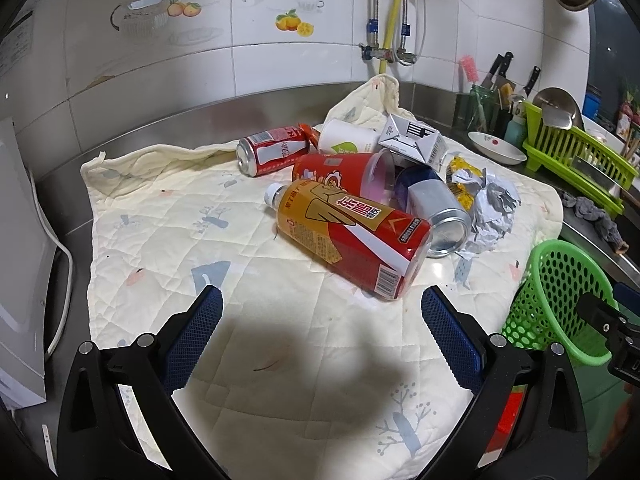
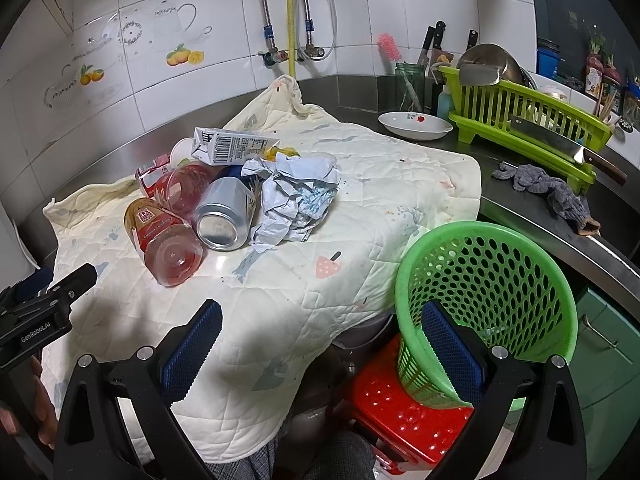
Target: Collect trash
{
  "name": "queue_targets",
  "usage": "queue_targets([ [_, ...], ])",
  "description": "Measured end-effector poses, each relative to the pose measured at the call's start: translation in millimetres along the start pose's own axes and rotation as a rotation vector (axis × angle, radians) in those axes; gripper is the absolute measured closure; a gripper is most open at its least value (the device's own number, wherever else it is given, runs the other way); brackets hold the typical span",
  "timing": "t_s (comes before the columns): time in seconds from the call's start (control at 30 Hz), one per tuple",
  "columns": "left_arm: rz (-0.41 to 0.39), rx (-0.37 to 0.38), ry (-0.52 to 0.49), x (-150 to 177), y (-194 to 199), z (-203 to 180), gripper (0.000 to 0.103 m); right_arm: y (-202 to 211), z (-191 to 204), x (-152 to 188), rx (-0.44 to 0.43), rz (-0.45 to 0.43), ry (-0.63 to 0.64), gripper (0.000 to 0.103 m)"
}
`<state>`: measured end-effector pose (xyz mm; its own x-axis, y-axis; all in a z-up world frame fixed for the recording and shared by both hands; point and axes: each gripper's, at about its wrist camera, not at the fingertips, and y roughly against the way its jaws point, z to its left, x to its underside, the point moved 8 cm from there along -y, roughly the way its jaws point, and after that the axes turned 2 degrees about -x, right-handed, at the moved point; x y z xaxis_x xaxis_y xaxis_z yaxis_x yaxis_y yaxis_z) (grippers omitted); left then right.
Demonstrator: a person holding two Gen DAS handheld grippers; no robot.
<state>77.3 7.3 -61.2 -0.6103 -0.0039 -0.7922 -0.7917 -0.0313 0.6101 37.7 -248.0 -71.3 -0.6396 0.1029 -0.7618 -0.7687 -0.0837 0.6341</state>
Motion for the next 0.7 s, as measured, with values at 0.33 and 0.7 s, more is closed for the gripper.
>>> queue_targets([
  [0.33, 0.005, 0.002, -0.003, -6.8, -4.9, -4.2, 0.005, -5.5, -3.7, -2.0, 0.001, 0.009, -0.009, 0.007],
  [0.7, 0.012, 0.008, -0.008, -11.9, -12.3, -7.5, 0.005, -8.7, -10.7, -5.8, 0.004, 0.009, -0.023, 0.007],
])
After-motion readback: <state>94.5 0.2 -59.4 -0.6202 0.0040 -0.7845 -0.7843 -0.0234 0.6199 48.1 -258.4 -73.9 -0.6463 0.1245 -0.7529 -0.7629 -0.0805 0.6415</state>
